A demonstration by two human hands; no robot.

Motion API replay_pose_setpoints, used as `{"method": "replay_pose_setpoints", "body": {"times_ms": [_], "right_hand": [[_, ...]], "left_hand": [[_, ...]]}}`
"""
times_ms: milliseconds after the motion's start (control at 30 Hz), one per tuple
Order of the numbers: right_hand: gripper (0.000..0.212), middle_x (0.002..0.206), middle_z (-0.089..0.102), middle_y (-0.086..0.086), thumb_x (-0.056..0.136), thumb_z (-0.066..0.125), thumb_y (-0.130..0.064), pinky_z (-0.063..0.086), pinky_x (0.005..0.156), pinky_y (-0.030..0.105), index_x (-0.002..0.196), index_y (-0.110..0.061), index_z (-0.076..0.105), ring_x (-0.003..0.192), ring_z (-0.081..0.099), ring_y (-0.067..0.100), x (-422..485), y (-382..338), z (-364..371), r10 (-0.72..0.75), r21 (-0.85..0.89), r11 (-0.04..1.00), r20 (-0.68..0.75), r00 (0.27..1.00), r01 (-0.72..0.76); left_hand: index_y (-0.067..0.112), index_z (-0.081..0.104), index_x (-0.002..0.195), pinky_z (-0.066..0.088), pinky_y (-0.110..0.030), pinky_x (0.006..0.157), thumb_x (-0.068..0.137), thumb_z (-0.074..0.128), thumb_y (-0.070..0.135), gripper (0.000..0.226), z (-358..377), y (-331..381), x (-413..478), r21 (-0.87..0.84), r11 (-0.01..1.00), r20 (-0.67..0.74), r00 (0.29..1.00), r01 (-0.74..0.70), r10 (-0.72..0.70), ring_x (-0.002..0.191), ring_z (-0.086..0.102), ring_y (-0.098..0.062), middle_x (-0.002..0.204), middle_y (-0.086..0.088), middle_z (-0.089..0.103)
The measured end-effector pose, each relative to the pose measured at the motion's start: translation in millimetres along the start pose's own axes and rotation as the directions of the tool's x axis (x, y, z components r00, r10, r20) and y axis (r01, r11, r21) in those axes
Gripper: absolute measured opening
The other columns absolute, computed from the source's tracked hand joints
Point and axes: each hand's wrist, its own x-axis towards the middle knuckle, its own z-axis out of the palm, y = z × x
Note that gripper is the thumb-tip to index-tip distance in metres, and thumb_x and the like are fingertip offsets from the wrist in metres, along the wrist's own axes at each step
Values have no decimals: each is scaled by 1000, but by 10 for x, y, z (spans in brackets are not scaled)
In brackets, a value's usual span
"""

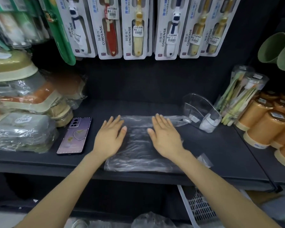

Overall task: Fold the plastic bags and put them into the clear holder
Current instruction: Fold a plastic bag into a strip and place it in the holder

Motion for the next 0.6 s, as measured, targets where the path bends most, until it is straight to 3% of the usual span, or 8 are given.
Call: {"method": "replay_pose_setpoints", "body": {"times_ms": [100, 167, 267, 367, 467, 600], "right_hand": [[59, 160, 8, 14, 104, 20, -38, -6, 120, 33, 152, -4, 12, 149, 4, 21, 492, -204, 235, -2, -46, 999, 58, 998, 5], [60, 160, 9, 14, 104, 19, -40, -6, 120, 36, 152, -3, 12, 148, 4, 22, 658, -215, 391, -10, -95, 995, 116, 993, 21], [64, 161, 11, 8, 102, 18, -48, -7, 119, 38, 153, -9, 13, 148, 6, 19, 652, 0, 480, 5, -101, 995, 175, 985, 13], [66, 161, 10, 5, 101, 14, -52, -6, 120, 41, 153, -12, 13, 148, 6, 18, 493, 462, 425, 140, -151, 982, 185, 973, -113], [65, 161, 10, 7, 101, 10, -50, -6, 120, 40, 153, -11, 12, 149, 5, 18, 331, 741, 276, 255, -213, 953, 186, 949, -214], [79, 160, 13, 9, 92, -6, -54, -9, 119, 35, 152, -9, 15, 149, 6, 19, 106, 400, 88, 147, -89, 986, 33, 989, -144]], "left_hand": [[8, 25, 150, 1, -34, 118, 79, -10, 58, 93, 116, -15, 390, 238, 969, 111, 993, -64, 39, 148, 12, -25, 159, -8, 19], [9, 13, 153, -1, -35, 119, 94, -3, 53, 76, 281, -71, 526, 324, 943, 183, 983, -77, 18, 149, 5, -22, 161, -6, 11], [13, 6, 154, -4, -35, 120, 104, 13, 44, 60, 417, -162, 550, 318, 948, 249, 967, -29, -54, 149, -2, -17, 162, -1, 3], [14, 5, 154, -5, -34, 120, 103, 14, 44, 60, 448, -196, 553, 330, 944, 243, 968, -25, -59, 149, -4, -15, 162, 1, 1], [16, 3, 154, -6, -33, 120, 103, 12, 45, 60, 408, -191, 572, 267, 964, 290, 953, 2, -82, 149, -7, -15, 162, 1, -3], [18, 2, 153, -8, -29, 118, 104, 17, 43, 58, 154, -101, 472, -52, 994, 243, 966, 100, -85, 148, -11, -15, 161, 0, -7]]}}
